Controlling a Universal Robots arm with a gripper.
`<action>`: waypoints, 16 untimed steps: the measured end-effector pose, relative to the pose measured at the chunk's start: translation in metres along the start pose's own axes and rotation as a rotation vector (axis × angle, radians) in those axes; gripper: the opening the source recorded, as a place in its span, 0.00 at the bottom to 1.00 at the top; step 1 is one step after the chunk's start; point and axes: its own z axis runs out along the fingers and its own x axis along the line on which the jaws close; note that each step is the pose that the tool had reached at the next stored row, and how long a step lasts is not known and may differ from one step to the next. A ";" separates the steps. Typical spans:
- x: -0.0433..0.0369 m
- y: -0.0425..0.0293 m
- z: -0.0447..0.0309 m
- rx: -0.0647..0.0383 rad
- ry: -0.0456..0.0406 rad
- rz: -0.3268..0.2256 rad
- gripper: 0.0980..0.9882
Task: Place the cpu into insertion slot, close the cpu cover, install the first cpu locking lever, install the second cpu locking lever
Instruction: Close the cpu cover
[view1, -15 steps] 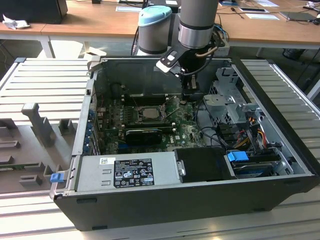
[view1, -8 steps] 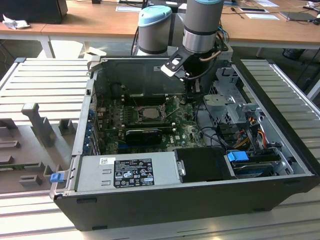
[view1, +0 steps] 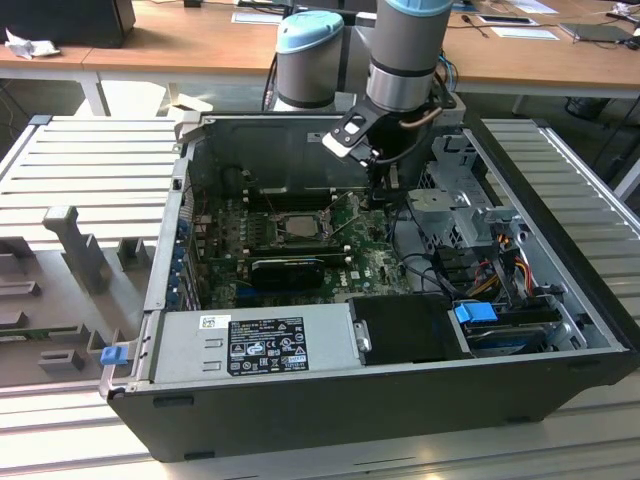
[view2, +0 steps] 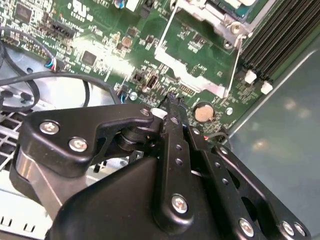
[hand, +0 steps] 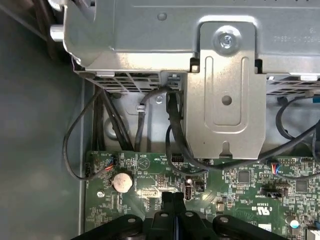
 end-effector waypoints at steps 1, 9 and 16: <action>0.0000 -0.0003 -0.0002 0.010 0.0002 0.000 0.01; 0.0001 -0.0106 -0.0004 0.029 0.0004 0.001 0.01; 0.0002 -0.0186 -0.0005 0.028 0.0004 0.000 0.01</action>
